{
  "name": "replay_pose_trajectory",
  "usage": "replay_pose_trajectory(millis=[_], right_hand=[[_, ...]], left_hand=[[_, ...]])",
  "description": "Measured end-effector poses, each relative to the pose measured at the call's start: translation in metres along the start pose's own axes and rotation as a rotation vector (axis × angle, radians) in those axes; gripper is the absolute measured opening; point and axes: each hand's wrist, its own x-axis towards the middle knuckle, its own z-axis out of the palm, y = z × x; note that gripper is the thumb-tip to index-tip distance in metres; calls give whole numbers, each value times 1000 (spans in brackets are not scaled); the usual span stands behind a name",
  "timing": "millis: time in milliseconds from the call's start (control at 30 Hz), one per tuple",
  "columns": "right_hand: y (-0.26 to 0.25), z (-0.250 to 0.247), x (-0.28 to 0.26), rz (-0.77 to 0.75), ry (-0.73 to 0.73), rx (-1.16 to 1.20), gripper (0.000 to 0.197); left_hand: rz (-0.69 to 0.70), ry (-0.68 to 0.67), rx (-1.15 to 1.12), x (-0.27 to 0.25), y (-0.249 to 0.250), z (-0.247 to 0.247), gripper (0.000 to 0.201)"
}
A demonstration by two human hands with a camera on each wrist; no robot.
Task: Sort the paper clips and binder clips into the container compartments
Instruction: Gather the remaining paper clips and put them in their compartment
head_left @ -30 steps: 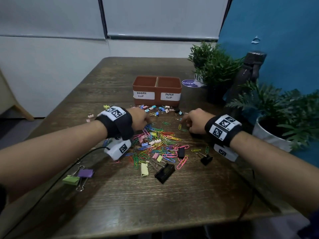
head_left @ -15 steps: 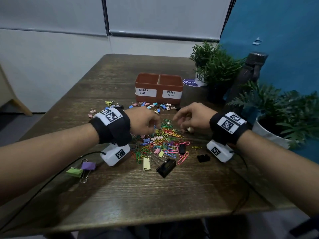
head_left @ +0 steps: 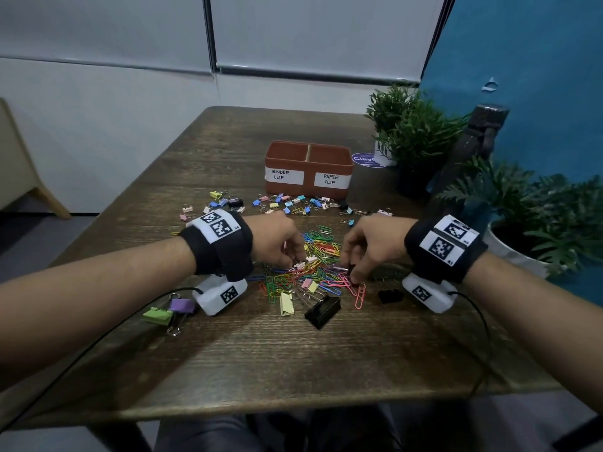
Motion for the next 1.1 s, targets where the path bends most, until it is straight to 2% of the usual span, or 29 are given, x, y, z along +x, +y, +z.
replay_pose_trajectory(millis=[167, 300, 433, 667, 800, 867, 967, 1033, 1100], right_hand=[[9, -27, 10, -50, 232, 72, 28], [25, -42, 43, 60, 403, -37, 25], [31, -43, 75, 158, 438, -171, 30], [32, -42, 95, 177, 480, -266, 27], [32, -42, 98, 204, 441, -255, 33], [27, -42, 99, 162, 448, -234, 32], [8, -43, 105, 25, 442, -199, 17], [-5, -42, 114, -26, 388, -248, 21], [-12, -41, 123, -42, 319, -344, 31]], left_hand=[[-42, 130, -147, -6, -6, -15, 29], [-119, 248, -208, 6, -29, -37, 28], [-261, 344, -55, 26, -61, -37, 27], [-313, 271, -11, 42, -83, -22, 29], [-337, 259, 94, 49, -80, -28, 17], [-310, 258, 137, 59, -75, -34, 15], [-249, 201, 142, 82, -68, -39, 29], [-233, 104, 165, 95, -66, -37, 34], [-227, 38, 211, 102, -67, -34, 31]])
